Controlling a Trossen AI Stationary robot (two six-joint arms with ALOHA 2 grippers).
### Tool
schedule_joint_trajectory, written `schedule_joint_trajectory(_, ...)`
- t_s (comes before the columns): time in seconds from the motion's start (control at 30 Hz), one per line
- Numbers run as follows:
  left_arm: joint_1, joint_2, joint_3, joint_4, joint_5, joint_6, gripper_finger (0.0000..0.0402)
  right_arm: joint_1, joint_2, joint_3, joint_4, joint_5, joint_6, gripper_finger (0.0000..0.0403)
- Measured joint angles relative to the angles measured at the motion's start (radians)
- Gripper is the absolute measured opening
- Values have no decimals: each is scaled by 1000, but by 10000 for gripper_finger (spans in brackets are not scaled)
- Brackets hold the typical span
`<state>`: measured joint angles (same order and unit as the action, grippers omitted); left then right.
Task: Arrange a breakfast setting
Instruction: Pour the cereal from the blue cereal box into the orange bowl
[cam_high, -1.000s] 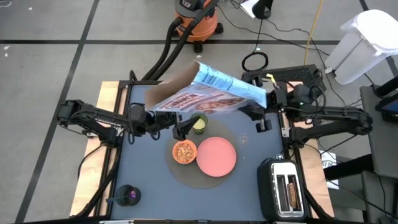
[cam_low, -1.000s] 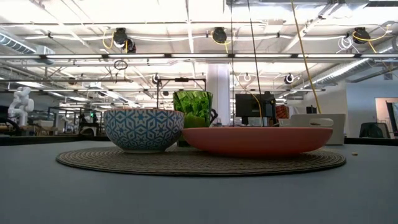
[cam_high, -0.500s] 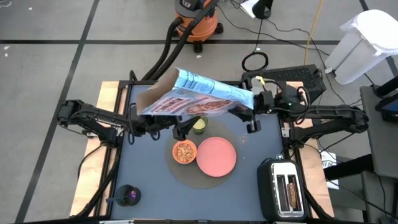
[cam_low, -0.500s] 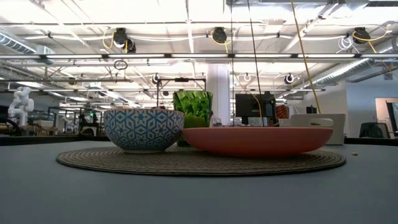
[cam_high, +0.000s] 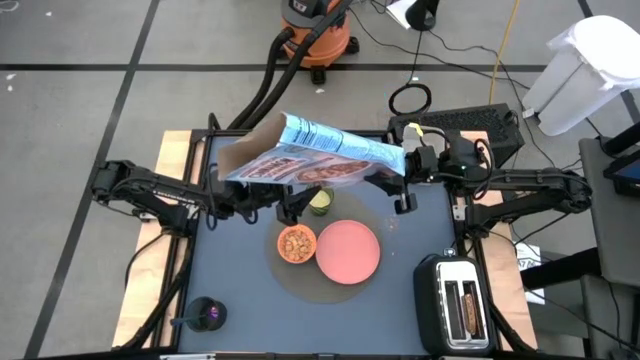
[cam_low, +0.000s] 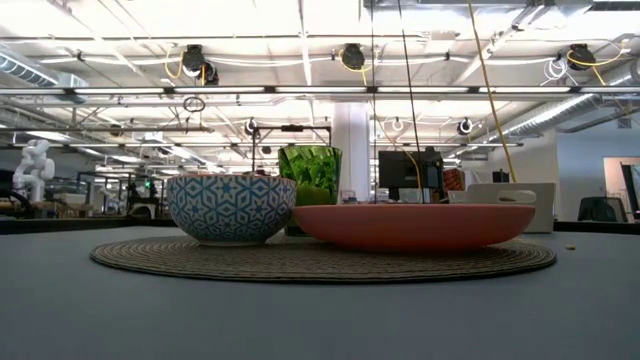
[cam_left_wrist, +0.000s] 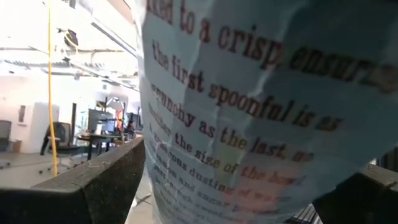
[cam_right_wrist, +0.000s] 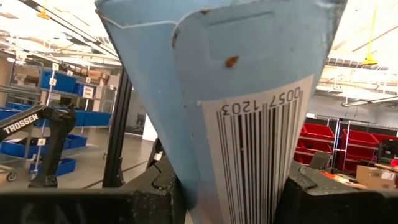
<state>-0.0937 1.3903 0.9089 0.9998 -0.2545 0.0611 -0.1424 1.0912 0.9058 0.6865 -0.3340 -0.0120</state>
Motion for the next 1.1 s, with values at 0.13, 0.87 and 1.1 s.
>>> schedule_joint_trajectory(0.13, 0, 0, 0, 1, -1, 15, 392, 0, 0, 0, -1, 0, 0, 144)
schedule_joint_trajectory(0.87, 0, -1, 0, 0, -8, 23, 190, 0, 0, 0, -4, 0, 2, 144)
schedule_joint_trajectory(1.1, 0, -1, -1, -1, -7, 23, 163, 0, 0, 0, -5, -2, 1, 144)
